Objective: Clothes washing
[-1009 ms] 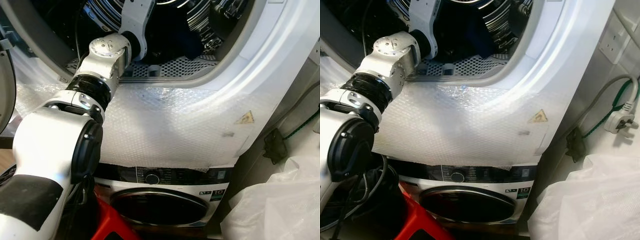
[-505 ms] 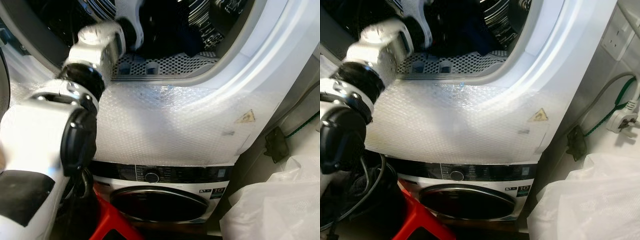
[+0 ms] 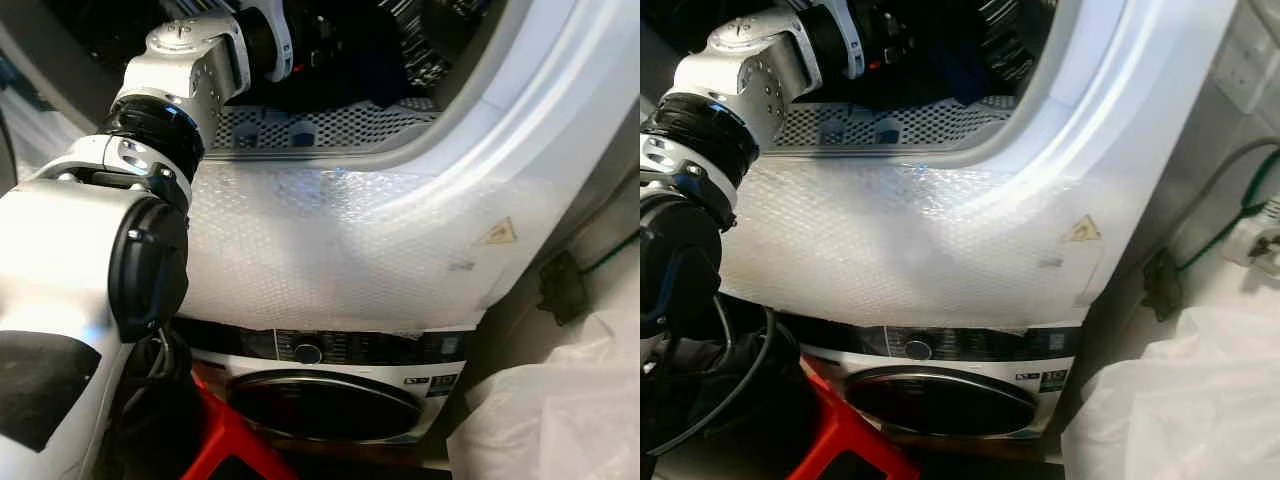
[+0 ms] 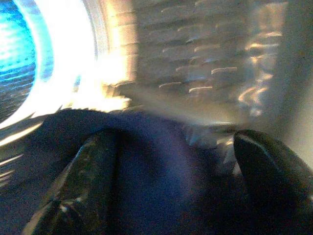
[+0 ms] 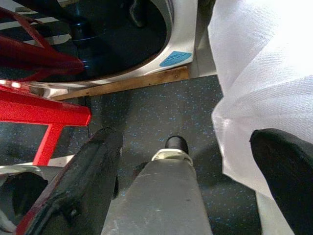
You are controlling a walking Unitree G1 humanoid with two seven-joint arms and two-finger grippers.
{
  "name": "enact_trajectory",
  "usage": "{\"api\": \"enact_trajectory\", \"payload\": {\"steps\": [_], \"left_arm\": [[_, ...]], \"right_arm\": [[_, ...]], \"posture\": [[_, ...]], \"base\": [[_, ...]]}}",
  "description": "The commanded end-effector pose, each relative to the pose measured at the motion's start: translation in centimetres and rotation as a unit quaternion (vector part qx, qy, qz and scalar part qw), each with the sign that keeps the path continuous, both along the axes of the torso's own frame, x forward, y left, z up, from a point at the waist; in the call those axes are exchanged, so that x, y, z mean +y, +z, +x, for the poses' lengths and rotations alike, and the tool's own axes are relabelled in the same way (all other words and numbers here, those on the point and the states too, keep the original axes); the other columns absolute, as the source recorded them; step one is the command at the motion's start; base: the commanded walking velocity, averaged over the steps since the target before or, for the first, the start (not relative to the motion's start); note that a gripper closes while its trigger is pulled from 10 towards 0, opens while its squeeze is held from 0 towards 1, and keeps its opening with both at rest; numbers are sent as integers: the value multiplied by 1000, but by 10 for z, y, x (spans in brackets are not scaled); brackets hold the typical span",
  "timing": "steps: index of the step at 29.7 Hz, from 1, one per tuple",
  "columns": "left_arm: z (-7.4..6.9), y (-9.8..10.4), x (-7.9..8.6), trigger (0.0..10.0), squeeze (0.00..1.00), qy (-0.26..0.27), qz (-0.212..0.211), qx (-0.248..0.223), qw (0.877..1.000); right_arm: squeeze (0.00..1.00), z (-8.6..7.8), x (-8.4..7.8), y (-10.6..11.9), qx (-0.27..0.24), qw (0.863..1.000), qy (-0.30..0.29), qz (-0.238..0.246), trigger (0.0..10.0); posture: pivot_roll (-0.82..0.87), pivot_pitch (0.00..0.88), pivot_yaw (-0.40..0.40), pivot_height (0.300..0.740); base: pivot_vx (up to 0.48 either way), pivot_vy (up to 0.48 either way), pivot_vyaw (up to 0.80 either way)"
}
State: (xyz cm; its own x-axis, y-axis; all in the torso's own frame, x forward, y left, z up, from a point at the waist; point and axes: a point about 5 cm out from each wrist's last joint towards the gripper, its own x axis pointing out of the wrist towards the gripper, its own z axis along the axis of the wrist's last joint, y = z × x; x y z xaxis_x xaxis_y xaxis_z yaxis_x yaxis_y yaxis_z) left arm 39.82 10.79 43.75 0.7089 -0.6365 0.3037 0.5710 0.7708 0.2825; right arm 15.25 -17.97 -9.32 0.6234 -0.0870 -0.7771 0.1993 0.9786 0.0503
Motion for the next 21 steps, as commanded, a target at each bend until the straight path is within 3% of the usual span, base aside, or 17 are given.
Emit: {"api": "enact_trajectory", "payload": {"steps": [1,2,4,6,7,8,9,10,11,13,15,16,17,19,21], "left_arm": [[-2,14,15,10000,1000,51,-15,-15,998],[-9,12,2,10000,1000,-41,44,-21,998],[-14,10,-4,10000,1000,-94,83,-34,991],[-14,18,0,10000,1000,-67,56,-55,995],[-9,23,10,10000,1000,11,16,-52,998],[-10,22,10,10000,1000,6,21,-52,998],[-11,17,5,10000,1000,-42,42,-43,997],[-15,6,-2,10000,1000,-122,94,-28,988],[-23,-1,-8,10000,1000,-194,150,-56,968],[-22,0,-7,10000,1000,-185,136,-62,971],[-13,9,3,10000,1000,-89,47,-54,993],[-13,4,3,10000,1000,-92,62,-58,992],[-15,-3,0,10000,1000,-131,89,-56,986],[-27,-16,-8,10000,1000,-246,125,-71,959],[-32,-20,-9,10000,1000,-272,112,-83,952]], "right_arm": [[0,-33,23,-16,71,997,10,36,10000],[0,-32,23,-15,71,997,13,36,10000],[0,-31,24,-15,70,997,13,36,10000],[0,-29,24,-14,69,997,12,36,10000],[0,-27,24,-14,67,997,11,36,10000],[0,-26,24,-14,66,997,12,37,10000],[0,-25,25,-13,65,997,12,37,10000],[0,-25,25,-13,65,997,14,37,10000],[0,-24,26,-13,64,997,14,38,10000],[0,-23,26,-13,63,997,13,39,10000],[0,-22,27,-12,62,997,12,39,10000],[0,-22,28,-13,62,997,13,39,10000],[0,-22,28,-13,64,997,14,39,10000],[0,-23,29,-13,65,997,15,40,10000],[0,-23,30,-13,65,997,15,41,10000]], "posture": [[-18,120,137,740],[-13,118,137,740],[-11,113,139,740],[-10,111,141,740],[-6,109,140,740],[-4,108,141,740],[-4,108,141,740],[-5,107,142,740],[-6,103,143,740],[-7,105,144,740],[0,101,143,740],[1,103,145,740],[2,102,144,740],[5,100,144,740],[4,98,147,740]], "base": [[0,0,0],[0,0,0],[0,0,0],[0,0,0],[0,0,0],[0,0,0],[0,0,0],[0,0,0],[0,0,0],[0,0,0],[0,0,0],[0,0,0],[0,0,0],[0,0,0],[0,0,0]]}}
